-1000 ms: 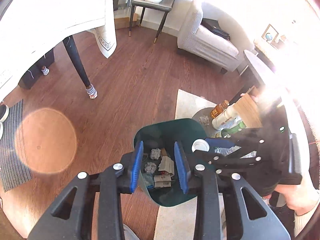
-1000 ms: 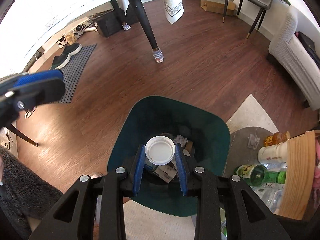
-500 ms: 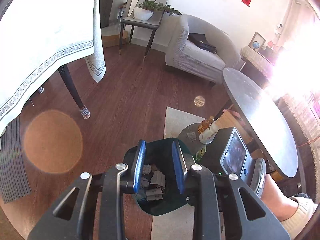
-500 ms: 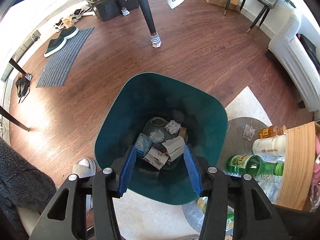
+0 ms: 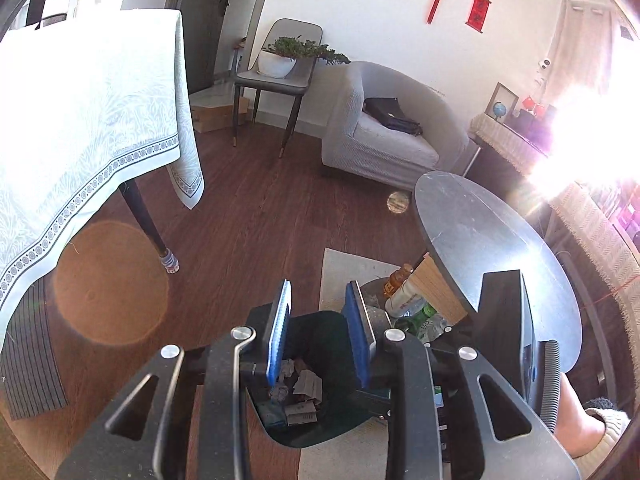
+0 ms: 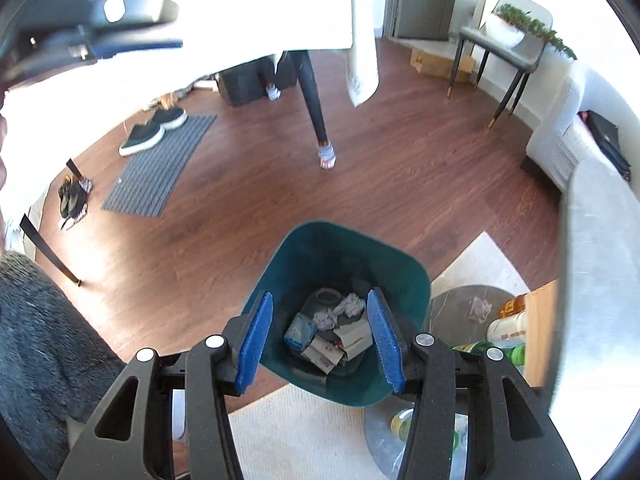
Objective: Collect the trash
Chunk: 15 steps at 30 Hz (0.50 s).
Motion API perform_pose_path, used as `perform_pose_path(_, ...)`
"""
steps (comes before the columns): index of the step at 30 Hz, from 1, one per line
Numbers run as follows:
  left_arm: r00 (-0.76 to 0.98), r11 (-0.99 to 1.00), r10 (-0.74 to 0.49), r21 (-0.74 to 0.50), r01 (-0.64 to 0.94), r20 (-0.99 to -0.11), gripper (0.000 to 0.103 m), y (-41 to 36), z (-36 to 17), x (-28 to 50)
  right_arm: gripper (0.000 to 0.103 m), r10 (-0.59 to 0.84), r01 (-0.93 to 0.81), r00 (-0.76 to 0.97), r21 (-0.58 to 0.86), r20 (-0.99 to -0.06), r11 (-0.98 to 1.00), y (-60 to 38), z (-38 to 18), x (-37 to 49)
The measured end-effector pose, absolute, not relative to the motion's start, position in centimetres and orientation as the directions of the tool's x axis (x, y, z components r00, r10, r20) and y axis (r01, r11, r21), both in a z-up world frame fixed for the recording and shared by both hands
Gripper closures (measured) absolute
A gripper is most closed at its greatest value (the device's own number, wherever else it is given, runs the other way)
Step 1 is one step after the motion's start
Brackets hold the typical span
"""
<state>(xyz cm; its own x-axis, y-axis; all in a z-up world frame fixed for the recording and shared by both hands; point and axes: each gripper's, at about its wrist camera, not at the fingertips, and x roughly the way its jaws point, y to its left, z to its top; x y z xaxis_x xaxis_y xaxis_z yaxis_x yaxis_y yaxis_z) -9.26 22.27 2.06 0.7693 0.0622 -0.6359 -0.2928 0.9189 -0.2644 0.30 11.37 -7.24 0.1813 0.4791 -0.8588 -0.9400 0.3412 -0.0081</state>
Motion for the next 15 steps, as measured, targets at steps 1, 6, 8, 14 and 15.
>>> perform_pose_path(1,0.773,0.921,0.065,-0.261,-0.29,-0.631,0.071,22.0,2.4,-9.2,0.053,0.493,-0.937,0.192,-0.009,-0.848,0.348,10.9,-6.5,0.4)
perform_pose_path(6,0.797,0.926,0.074,-0.257,-0.279,-0.599,0.053,19.9,4.2,-9.4,0.053,0.572,-0.912,0.261,-0.005,-0.778,0.41,7.1,-3.0,1.2)
perform_pose_path(8,0.805,0.928,0.074,-0.255,-0.271,-0.588,0.045,18.9,4.5,-9.6,0.053,0.583,-0.894,0.296,-0.003,-0.757,0.449,5.1,-2.1,1.5)
perform_pose_path(14,0.792,0.944,0.126,-0.173,-0.282,-0.598,0.027,15.7,3.2,-10.6,0.053,0.574,-0.812,0.411,0.003,-0.708,0.584,-2.3,0.2,2.9)
perform_pose_path(15,0.785,0.944,0.142,-0.157,-0.291,-0.603,0.024,15.3,2.8,-10.7,0.053,0.563,-0.794,0.435,-0.005,-0.703,0.608,-3.6,0.5,3.1)
